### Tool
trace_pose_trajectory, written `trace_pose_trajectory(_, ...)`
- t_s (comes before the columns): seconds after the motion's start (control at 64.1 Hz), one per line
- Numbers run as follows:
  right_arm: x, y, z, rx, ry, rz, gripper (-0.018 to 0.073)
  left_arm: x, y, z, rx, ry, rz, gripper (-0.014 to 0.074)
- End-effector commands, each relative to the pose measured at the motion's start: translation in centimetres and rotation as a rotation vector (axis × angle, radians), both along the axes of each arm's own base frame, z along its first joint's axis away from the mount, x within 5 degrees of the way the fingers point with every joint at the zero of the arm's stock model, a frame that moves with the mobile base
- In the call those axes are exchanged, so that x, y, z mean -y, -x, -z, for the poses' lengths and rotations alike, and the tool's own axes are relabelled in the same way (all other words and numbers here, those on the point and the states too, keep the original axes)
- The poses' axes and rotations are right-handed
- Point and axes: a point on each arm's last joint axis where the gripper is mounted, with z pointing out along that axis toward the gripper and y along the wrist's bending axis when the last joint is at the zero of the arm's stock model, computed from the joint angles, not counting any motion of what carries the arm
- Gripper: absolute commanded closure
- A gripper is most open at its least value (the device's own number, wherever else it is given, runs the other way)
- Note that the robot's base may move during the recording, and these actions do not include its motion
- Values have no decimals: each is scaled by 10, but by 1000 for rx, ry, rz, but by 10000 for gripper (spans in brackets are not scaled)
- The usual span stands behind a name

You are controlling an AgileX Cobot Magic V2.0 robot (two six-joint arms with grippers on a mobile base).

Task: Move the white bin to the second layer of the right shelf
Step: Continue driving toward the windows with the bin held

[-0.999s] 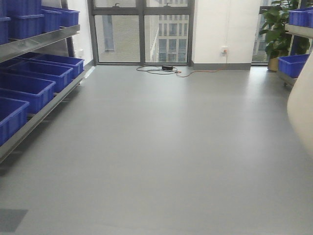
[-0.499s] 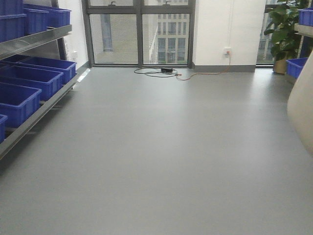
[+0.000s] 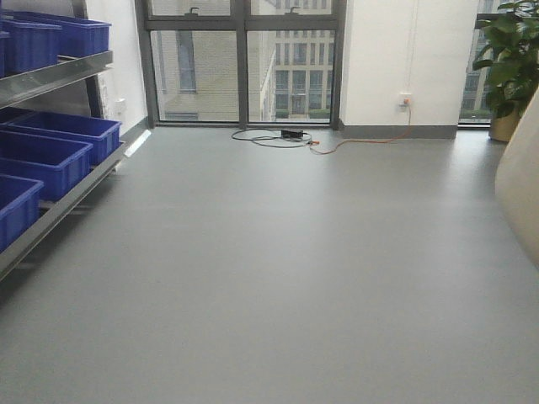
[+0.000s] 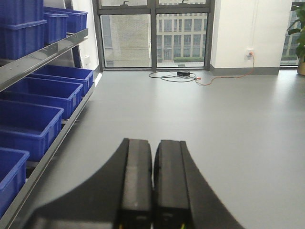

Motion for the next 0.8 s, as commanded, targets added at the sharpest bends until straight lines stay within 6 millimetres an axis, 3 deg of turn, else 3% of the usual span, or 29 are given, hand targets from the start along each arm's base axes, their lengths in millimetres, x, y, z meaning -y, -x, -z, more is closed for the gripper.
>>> trace_pose_trajectory(0.0,0,-4,-13,100,-6,3,505,0,0,1,68,19,-1,512)
trace_pose_trajectory(0.78,0,-4,-13,100,-6,3,505,0,0,1,68,19,-1,512)
